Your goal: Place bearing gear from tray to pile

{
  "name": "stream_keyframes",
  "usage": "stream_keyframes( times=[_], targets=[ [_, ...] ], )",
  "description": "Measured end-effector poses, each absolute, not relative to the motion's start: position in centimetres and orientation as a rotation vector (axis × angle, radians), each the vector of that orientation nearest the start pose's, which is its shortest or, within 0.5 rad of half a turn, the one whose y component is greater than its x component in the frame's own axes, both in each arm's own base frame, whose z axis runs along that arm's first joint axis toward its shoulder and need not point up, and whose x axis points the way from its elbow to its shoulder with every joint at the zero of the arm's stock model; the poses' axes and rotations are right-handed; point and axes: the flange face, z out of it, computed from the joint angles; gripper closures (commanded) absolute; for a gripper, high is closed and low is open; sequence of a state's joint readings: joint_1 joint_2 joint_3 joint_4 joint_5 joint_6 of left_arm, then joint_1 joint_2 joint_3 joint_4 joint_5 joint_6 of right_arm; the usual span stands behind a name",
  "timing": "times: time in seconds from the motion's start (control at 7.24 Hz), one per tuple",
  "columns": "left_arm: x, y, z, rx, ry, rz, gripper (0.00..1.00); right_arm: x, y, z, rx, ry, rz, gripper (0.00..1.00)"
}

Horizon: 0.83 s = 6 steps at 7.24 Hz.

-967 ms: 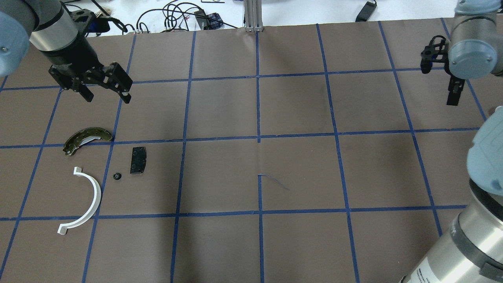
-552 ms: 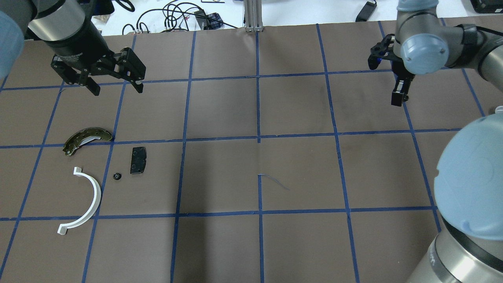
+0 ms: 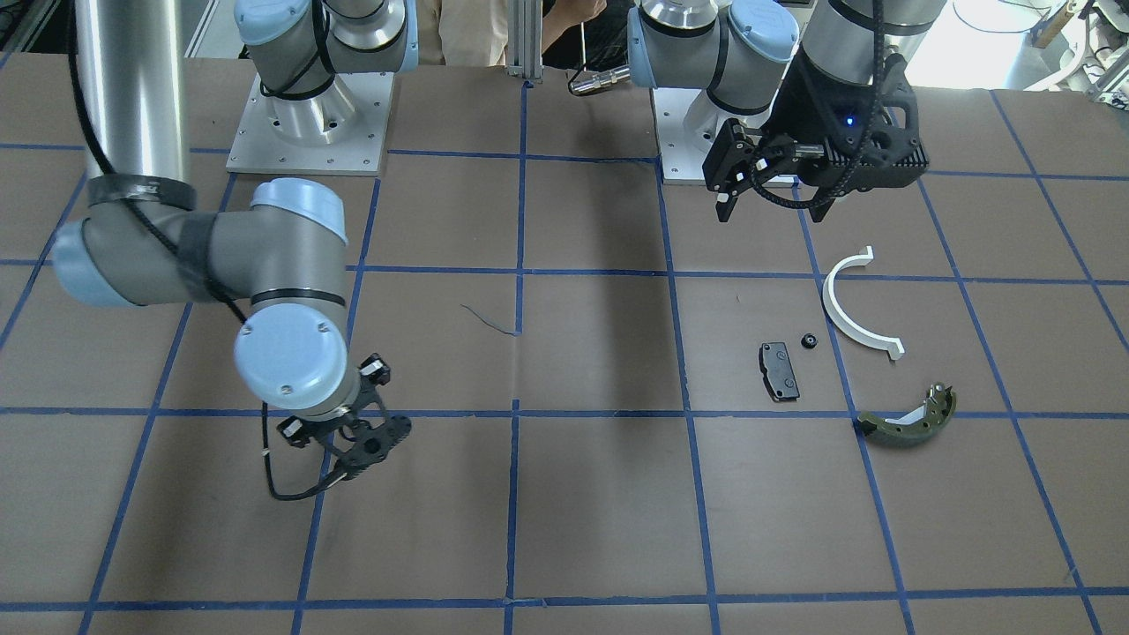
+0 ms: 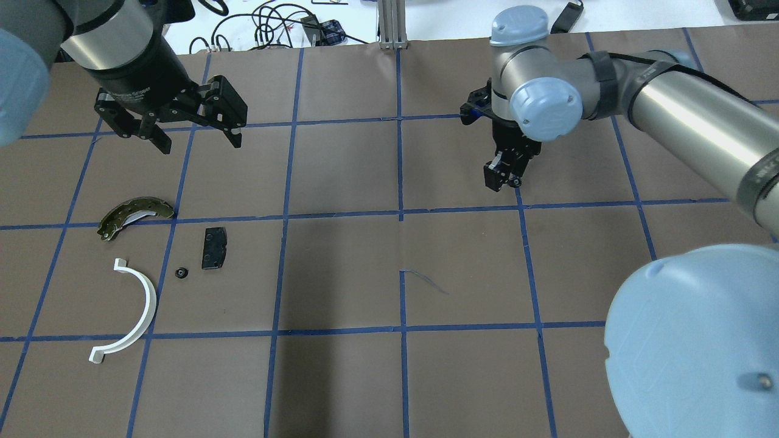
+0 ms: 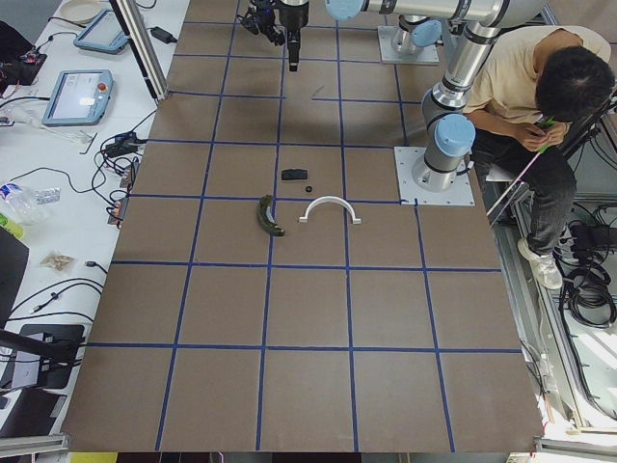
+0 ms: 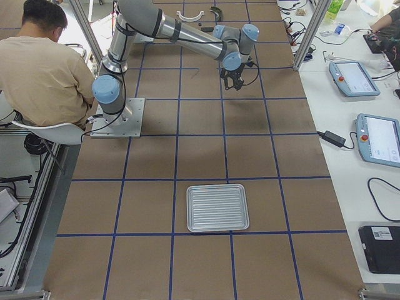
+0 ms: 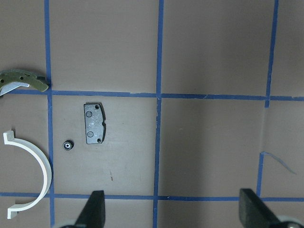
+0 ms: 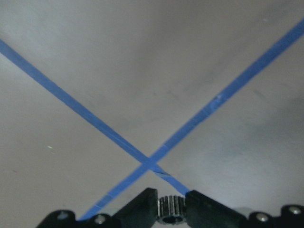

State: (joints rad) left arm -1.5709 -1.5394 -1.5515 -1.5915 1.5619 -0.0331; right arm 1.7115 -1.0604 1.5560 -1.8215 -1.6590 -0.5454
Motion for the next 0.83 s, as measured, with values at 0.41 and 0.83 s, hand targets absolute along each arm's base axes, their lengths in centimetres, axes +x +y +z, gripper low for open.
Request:
stream_keyframes(
  times=[0.41, 0.83],
  targets=[
    [-13.5, -47.7, 50.7, -0.041, 3.153, -0.043, 0.0, 30.9, -55.7, 22.0, -0.809, 2.987, 0.395, 1.0],
    [-13.5, -47.7, 50.6, -0.042, 3.155, -0.041, 0.0, 37.1, -53.6, 20.7, -0.572, 2.974, 0.315, 1.0]
  ],
)
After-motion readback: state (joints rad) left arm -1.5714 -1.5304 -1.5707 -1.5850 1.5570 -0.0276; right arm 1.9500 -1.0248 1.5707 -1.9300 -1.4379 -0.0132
